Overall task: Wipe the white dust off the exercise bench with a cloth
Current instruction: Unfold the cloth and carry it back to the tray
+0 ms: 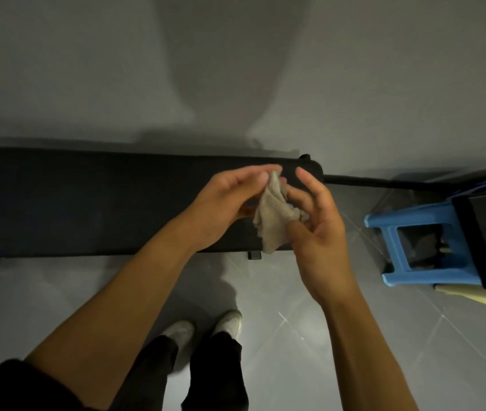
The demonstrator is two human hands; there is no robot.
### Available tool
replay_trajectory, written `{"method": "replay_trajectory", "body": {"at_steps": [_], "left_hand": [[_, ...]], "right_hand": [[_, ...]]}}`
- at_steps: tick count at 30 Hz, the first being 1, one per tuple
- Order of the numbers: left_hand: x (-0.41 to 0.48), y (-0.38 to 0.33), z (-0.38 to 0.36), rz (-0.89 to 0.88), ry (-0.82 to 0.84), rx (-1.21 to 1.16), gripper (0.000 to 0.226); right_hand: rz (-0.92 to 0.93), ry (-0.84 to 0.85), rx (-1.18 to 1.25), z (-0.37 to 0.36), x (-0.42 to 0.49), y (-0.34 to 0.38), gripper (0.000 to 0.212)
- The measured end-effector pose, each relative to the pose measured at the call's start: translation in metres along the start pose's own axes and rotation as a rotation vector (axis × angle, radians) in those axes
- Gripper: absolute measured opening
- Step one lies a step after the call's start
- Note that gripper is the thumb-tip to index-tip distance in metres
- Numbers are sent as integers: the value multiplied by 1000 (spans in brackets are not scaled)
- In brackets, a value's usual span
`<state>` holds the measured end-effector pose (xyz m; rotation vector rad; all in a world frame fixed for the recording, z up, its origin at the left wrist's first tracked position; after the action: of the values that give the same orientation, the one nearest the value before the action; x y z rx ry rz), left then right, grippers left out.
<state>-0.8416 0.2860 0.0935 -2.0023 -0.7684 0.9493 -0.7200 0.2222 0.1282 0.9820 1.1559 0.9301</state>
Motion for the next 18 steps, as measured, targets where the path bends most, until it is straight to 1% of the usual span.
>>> {"method": "replay_trajectory", "body": {"at_steps": [3,5,7,10,14,16,18], "left_hand": [[-37,-62,-27,-83,-53,-9,25],[-61,-101,-47,-151,-73,39,13],[-84,-136,-62,-232,-120,85,5],[-118,-178,-80,-327,-193,160,13],[-151,-216,-123,-387,-171,260,14],[-162,-231,-154,-398,-122,270,11],[-169,-241,-187,-398,-24,304,21]], "right_hand": [[49,-171,9,12,-34,67,64],[84,-306,-25,24,-59,110,58],[122,-386,-88,37,-85,151,49],[193,-472,-164,56,-122,206,43],[288,-585,-168,87,-169,262,39],[321,-616,-156,105,-189,280,34],[350,-610,-139,121,-203,294,28]]}}
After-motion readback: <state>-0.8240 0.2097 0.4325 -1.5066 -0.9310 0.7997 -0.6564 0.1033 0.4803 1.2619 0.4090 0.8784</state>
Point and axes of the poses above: each hand's wrist, its own x-axis towards the middle knuckle, its own z-axis out of the back of the hand, y = z × x, the point moved 9 cm from there along x, towards the middle knuckle, and after that the axes turned 6 degrees about -x, right-handed, at the moved point
